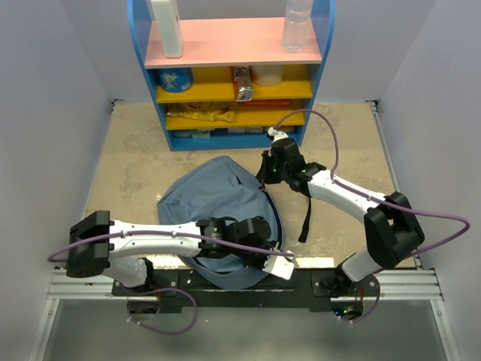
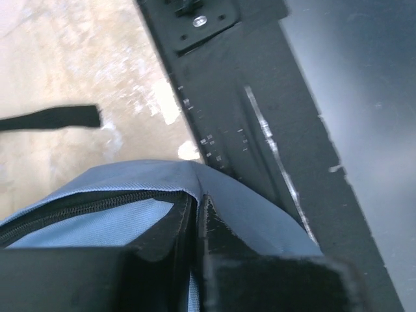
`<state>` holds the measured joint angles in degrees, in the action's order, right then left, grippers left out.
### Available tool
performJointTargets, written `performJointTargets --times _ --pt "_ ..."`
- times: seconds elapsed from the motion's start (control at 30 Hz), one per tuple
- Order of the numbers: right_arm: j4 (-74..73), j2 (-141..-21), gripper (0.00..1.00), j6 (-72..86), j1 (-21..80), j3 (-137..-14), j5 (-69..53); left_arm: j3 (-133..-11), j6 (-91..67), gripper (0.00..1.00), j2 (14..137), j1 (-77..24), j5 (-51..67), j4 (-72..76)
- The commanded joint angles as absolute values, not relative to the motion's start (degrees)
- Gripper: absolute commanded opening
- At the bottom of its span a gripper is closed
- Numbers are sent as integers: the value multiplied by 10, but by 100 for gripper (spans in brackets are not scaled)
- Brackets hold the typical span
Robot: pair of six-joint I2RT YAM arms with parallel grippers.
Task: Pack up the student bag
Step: Zip the student bag at the center of the board, then adjust the student bag at the center of the board, then reset both arms
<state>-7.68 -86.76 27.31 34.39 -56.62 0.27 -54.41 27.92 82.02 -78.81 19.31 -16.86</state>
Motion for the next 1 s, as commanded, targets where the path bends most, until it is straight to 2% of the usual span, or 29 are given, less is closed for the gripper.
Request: performJointTargets --times 0.0,0.03,0.07,0.1,0.33,0.37,0.4,0.47,0.5,0.53,0.63,0.67,0.73,0.77,0.97 --pt "39 -901 0 253 314 -661 50 -599 276 34 822 -803 193 -204" --pt "37 -906 0 252 306 -684 46 -635 272 56 829 -789 185 -212" --pt "33 -912 0 249 303 -699 35 -657 267 95 844 -755 182 -217" --pt "26 -928 0 242 301 -714 33 -682 263 100 852 -738 186 -226" --pt "-43 -1006 0 224 287 -864 11 -979 309 100 900 -659 219 -414" --pt "-49 -1014 2 224 287 -877 4 -1005 317 100 903 -649 236 -440" --pt "-59 -1019 10 225 287 -890 1 -1027 318 100 902 -636 243 -463" --pt "-76 -1013 16 227 291 -900 -13 -1056 338 100 883 -610 250 -518" --pt "-73 -1005 34 234 292 -889 -13 -1050 343 100 870 -605 245 -526" --pt "-60 -993 44 237 294 -859 -9 -1025 344 100 855 -596 243 -529" --pt "-61 -965 60 244 294 -815 -8 -951 338 100 789 -585 223 -511" --pt "-66 -954 75 246 294 -808 -8 -937 335 100 759 -582 218 -505" --pt "-72 -935 95 245 294 -782 -6 -919 323 100 736 -563 201 -491" --pt "-73 -906 99 244 295 -772 -5 -920 318 100 719 -549 200 -490" --pt "-126 -797 99 250 294 -697 -4 -912 255 100 653 -448 123 -461"
